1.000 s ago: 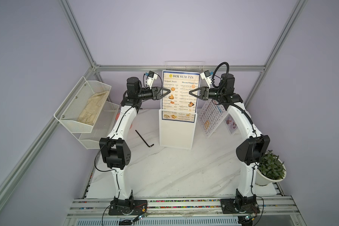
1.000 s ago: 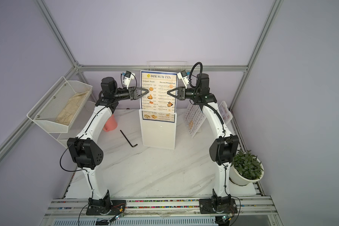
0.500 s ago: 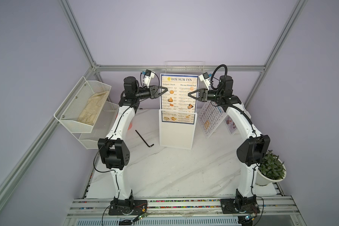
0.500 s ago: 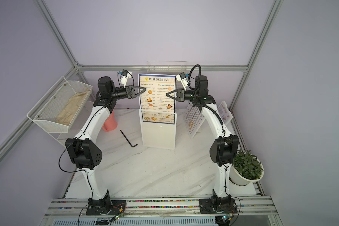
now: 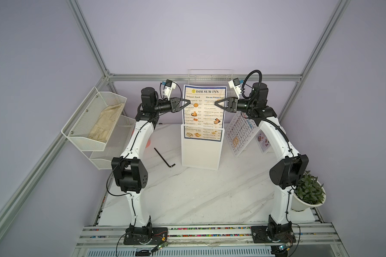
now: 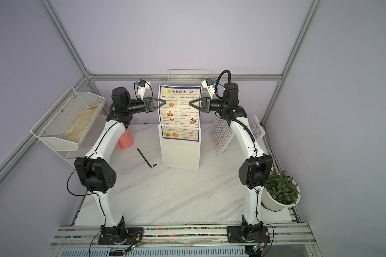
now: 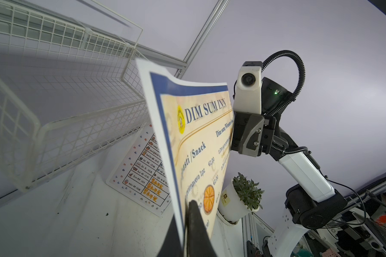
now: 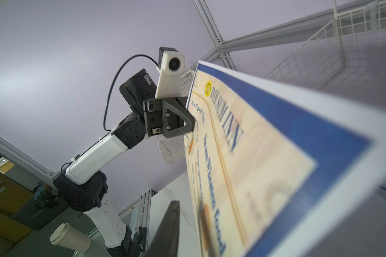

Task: Insert the menus into the narrow rack
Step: Insert the menu into the narrow rack.

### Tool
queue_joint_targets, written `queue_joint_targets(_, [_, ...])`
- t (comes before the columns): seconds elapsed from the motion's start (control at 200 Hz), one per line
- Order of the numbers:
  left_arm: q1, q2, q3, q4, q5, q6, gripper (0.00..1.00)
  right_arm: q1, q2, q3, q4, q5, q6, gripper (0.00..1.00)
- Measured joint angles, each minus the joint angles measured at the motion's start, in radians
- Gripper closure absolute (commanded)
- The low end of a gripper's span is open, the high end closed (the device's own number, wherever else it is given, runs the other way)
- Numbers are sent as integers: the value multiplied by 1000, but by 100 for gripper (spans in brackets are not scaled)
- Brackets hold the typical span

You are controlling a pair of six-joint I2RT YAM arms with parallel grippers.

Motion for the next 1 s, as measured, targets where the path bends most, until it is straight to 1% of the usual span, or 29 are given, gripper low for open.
queue_joint_targets(0.14, [0,0,0,0,0,0,91,-9,3,71,8,17,19,75])
queue_joint_targets(0.225, [0,0,0,0,0,0,91,-12,11,108,13,18,33,80])
queue_joint_targets(0.285, [0,0,0,0,0,0,91,-13,20,125,14,20,43,85])
queue_joint_targets(0.35, [0,0,0,0,0,0,88,-15,27,126,13,22,51,90])
queue_joint_targets(0.37, [0,0,0,0,0,0,86,-15,29,126,14,22,51,91])
queue_joint_targets(0.415, [0,0,0,0,0,-2,78,-15,35,126,13,24,56,94])
queue_joint_targets(0.505, [0,0,0,1,0,1,66,-15,42,116,14,27,60,98])
queue_joint_targets(0.58, [0,0,0,0,-1,-5,60,-15,42,99,18,29,61,99])
queue_joint_targets(0.865, [0,0,0,7,0,-3,60,-15,31,-25,47,36,62,99])
queue_joint_targets(1.0, [0,-7,-26,24,0,-4,61,-15,7,-93,69,40,63,99])
